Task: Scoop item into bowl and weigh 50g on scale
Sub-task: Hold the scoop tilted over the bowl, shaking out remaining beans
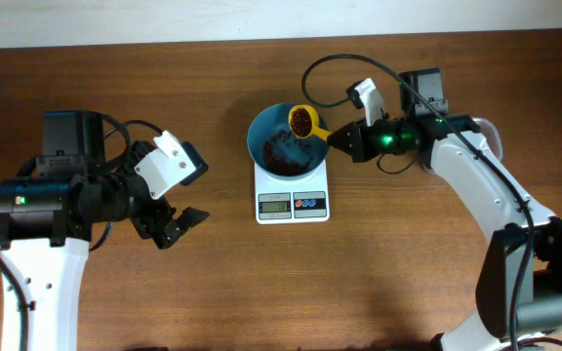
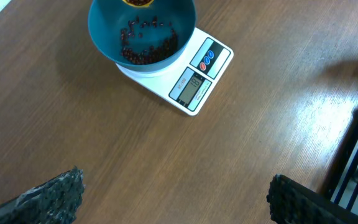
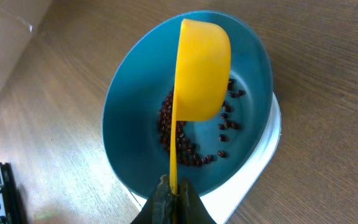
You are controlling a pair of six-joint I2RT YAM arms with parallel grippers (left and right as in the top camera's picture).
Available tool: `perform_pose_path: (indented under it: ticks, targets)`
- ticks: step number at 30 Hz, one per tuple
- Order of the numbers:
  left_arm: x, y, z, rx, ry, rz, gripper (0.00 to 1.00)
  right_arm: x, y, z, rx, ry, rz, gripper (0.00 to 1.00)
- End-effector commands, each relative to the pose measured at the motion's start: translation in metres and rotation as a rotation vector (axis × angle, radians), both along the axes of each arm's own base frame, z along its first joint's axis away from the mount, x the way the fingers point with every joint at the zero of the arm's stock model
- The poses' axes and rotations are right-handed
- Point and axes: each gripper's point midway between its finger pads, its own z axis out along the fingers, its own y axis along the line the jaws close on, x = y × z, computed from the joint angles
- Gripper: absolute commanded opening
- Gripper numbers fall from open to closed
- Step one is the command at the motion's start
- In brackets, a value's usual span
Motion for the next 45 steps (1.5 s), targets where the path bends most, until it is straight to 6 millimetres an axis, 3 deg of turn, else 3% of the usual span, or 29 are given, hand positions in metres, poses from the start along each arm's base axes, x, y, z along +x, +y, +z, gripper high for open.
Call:
perform_pose_path:
  ticks: [1,9,17,21,30,36,45]
  targets:
    - [0.000,-0.001,0.004,-0.011,-0.015,-0.012,0.99,0.005,0.005,0.017,-0.045,-0.075,-0.001,0.04]
    - [0.000,-0.001,0.004,-0.011,-0.015,-0.011,0.99,0.005,0.004,0.018,-0.060,-0.097,0.011,0.04]
    - [0.000,-0.001,0.004,-0.011,-0.015,-0.011,0.99,-0.003,0.002,0.043,-0.062,-0.154,0.015,0.04]
    - [0.000,-0.001,0.004,-0.011,-0.015,-0.011,0.99,-0.009,-0.012,0.031,-0.154,-0.115,-0.021,0.04]
    - [0.000,-0.001,0.004,-0.011,-0.016,-0.011,0.99,-0.024,0.005,0.039,-0.157,-0.113,0.020,0.04]
    - [0.000,-0.001,0.004,-0.011,-0.015,-0.011,0.99,-0.022,0.001,0.044,-0.169,-0.107,-0.021,0.04]
    - [0.000,-0.001,0.004,-0.011,-0.015,-0.011,0.99,-0.029,0.010,0.044,-0.149,-0.075,-0.009,0.04]
